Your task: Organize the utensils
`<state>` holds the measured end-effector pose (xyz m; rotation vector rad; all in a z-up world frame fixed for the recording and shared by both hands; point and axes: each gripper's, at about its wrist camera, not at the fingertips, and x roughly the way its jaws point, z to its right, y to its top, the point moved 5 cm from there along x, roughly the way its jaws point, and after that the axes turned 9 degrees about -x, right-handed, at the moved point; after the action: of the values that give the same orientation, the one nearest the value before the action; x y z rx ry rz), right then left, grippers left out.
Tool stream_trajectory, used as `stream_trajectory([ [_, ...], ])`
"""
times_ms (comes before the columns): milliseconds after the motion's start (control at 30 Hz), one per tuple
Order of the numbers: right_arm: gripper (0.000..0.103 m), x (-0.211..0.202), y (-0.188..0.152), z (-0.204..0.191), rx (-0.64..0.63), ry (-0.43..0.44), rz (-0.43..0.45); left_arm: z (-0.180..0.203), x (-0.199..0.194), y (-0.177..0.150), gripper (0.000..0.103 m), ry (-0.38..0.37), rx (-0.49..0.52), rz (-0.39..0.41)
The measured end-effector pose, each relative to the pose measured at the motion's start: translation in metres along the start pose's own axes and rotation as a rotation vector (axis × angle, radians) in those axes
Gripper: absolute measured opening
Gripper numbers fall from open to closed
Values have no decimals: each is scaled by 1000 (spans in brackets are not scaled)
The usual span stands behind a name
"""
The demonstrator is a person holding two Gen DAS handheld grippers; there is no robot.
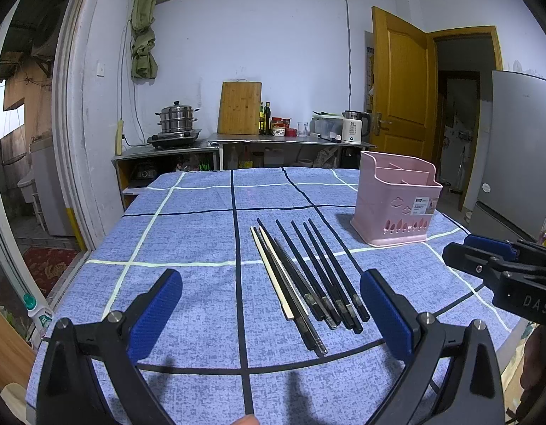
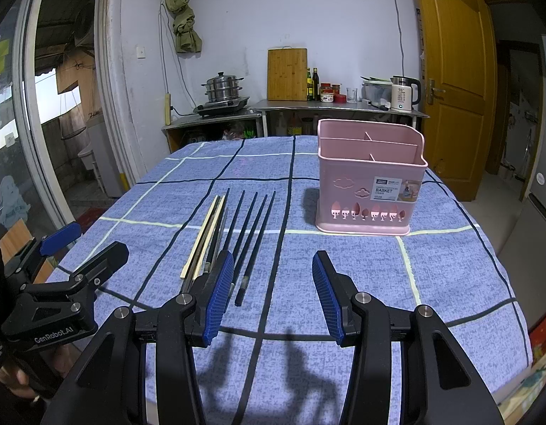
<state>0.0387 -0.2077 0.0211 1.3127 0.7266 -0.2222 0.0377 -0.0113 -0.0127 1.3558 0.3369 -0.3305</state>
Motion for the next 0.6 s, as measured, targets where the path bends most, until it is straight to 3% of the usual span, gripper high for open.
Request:
stream_trajectory([
  [367, 48, 0, 0, -1, 0, 2, -2, -2, 3, 0, 102, 1, -5, -9],
  [600, 48, 13, 0, -2, -5, 10, -16, -10, 21, -1, 102, -8, -16, -57],
])
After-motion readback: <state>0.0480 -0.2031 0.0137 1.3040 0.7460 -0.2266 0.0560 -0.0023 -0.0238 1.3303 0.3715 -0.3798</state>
